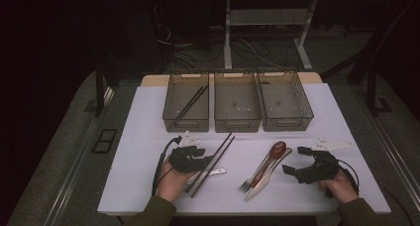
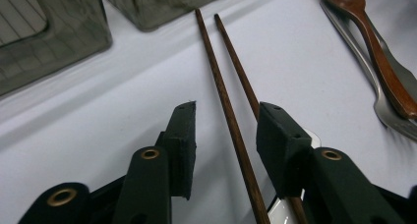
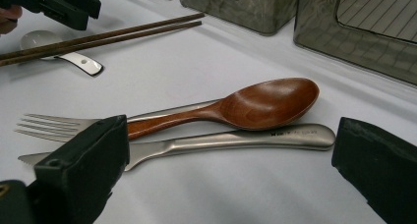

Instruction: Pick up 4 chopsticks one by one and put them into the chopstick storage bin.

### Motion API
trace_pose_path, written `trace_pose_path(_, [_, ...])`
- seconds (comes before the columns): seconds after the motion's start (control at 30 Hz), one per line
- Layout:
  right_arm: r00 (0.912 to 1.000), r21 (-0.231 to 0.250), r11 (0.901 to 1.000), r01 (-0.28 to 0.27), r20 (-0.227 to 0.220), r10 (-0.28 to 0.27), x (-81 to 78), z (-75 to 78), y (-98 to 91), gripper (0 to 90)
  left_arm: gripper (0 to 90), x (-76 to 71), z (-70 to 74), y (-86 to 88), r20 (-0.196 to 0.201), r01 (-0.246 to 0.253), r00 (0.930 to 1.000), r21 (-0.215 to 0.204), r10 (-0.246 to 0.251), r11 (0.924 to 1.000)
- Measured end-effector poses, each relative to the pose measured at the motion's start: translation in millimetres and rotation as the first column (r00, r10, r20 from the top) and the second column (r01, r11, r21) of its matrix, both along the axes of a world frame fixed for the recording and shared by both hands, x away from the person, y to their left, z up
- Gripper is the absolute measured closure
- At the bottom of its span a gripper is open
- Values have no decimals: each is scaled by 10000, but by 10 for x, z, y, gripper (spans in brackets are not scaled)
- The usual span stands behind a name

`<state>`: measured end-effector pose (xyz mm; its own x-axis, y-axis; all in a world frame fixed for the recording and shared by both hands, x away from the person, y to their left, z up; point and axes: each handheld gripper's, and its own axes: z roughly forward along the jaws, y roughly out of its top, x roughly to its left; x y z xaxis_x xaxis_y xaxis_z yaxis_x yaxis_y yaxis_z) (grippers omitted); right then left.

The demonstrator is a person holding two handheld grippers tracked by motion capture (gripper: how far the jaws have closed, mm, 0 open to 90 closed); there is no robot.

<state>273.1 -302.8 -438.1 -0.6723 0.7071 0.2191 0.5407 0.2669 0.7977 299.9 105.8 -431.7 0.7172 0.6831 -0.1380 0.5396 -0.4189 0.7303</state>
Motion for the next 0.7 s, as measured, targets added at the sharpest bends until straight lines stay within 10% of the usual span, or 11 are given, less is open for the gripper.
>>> trace_pose_path(0.7, [10000,-27,10000,-13,42,13,0,8,-6,8,685,24,-94,-75,-737,204,9971,446,-170,9988])
